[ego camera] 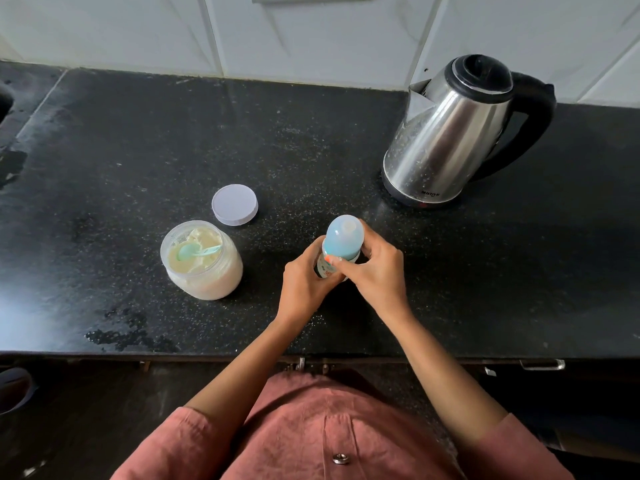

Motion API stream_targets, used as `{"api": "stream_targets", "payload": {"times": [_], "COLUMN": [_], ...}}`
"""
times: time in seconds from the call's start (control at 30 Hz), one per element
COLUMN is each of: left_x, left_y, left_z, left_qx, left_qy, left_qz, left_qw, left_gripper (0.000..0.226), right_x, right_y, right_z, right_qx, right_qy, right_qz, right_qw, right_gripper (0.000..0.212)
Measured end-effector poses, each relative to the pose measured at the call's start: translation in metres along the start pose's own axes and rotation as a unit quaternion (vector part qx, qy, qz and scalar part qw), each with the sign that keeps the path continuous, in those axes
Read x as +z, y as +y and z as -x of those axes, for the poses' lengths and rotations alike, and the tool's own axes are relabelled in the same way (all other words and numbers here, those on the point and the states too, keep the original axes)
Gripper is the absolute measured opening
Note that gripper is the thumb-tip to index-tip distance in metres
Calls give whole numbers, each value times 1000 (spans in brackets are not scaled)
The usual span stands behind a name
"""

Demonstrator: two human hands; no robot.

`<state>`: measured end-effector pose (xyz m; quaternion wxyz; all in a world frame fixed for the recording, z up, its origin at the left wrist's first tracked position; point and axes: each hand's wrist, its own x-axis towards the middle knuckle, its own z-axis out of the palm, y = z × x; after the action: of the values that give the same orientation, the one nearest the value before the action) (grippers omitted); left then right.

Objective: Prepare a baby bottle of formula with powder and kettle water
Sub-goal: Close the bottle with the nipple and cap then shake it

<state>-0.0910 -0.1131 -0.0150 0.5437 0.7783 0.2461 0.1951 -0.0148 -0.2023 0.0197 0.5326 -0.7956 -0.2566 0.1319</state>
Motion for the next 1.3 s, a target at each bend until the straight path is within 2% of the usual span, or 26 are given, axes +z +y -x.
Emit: {"api": "stream_targets", "payload": {"times": [0.13,0.27,0.37,0.53,0.6,0.7,0.97,1.1,1.23,1.3], "left_x": [-1,-2,-3,-9,-10,-8,-5,-6,-4,-3], "left_y": [0,1,1,3,5,6,4,3,1,0], "left_z": [1,1,0,-2,-1,1,2,2,2,2], "left_qx": [2,7,6,6,4,3,11,21,23,17], "left_qy": [5,0,-4,-38,-43,-41,-31,-33,-23,-24], "left_qz": [-3,0,6,22,23,26,31,27,31,38], "left_qw": [1000,1000,1000,999,999,999,999,999,999,999], "left_gripper": [53,52,53,55,57,57,58,59,59,60], "right_x": [13,19,11,-13,-16,-14,1,2,9,12], "right_y": [-3,-5,-5,2,2,0,-5,-4,6,8], "right_z": [9,12,9,-7,-12,-11,3,2,7,9], "right_qx": [7,11,29,36,32,23,15,26,51,62], "right_qy": [83,107,53,-103,-127,-92,-8,-27,-42,-22], "right_qz": [27,39,15,-13,-2,24,27,6,-22,-18], "right_qw": [996,993,998,994,991,995,999,999,998,998], "right_gripper": [56,56,60,75,71,62,59,60,78,72]}}
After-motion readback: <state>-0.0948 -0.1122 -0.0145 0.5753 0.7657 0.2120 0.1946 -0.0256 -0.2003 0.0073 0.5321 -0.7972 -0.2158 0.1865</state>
